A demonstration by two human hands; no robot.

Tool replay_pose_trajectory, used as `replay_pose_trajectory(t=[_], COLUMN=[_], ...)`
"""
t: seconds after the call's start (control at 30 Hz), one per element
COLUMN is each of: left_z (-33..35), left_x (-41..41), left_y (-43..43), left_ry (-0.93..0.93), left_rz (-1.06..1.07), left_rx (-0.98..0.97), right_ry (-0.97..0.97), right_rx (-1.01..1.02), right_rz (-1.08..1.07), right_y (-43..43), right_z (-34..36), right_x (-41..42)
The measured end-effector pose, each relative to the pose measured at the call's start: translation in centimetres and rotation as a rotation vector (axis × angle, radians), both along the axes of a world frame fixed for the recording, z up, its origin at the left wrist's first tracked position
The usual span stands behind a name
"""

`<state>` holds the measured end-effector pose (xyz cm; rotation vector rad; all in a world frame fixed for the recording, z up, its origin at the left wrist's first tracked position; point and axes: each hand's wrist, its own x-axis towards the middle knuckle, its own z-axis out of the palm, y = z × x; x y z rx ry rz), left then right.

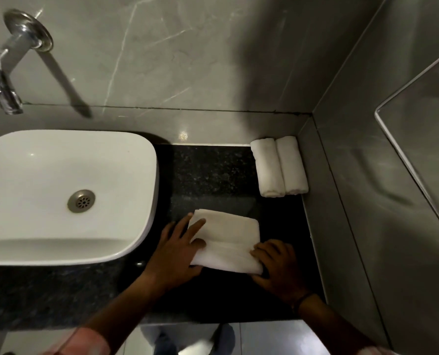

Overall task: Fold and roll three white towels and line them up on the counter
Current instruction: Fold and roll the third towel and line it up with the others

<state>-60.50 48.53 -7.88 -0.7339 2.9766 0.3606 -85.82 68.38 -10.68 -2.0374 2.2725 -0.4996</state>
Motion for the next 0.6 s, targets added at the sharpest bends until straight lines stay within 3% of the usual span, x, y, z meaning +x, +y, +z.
replay_pose_trajectory(t=[0.07, 0.13, 0.23, 0.3, 0.37, 0.47, 0.6], left_z=[1.1, 2.7, 4.2, 4.1, 3.4, 2.7, 2.3], left_x=[-2.5, -5.8, -10.5, -12.4, -13.5, -14.5, -16.8], left_y=[-3.1, -5.7, -6.2, -4.7, -3.2, -3.0, -5.9], left_ry=[-0.069, -0.113, -0.016, 0.018, 0.036, 0.078, 0.047], left_rz=[-0.056, 0.019, 0.257, 0.308, 0.346, 0.446, 0.360], left_rx=[0.044, 0.049, -0.025, -0.099, -0.002, 0.225, 0.384], right_ry=[-0.208, -0.541, -0.953, -1.216, -1.430, -1.740, -1.940], right_rx=[0.066, 0.195, 0.307, 0.360, 0.395, 0.287, 0.076], right_rz=[-0.098, -0.345, -0.716, -0.928, -1.131, -1.356, -1.460], right_y=[-1.5, -3.0, -4.6, -5.5, -6.1, -8.1, -11.9], right_z=[1.1, 2.3, 3.2, 4.1, 4.6, 5.1, 5.6], right_x=[-0.6, -0.6, 0.3, 1.9, 3.9, 6.1, 6.2])
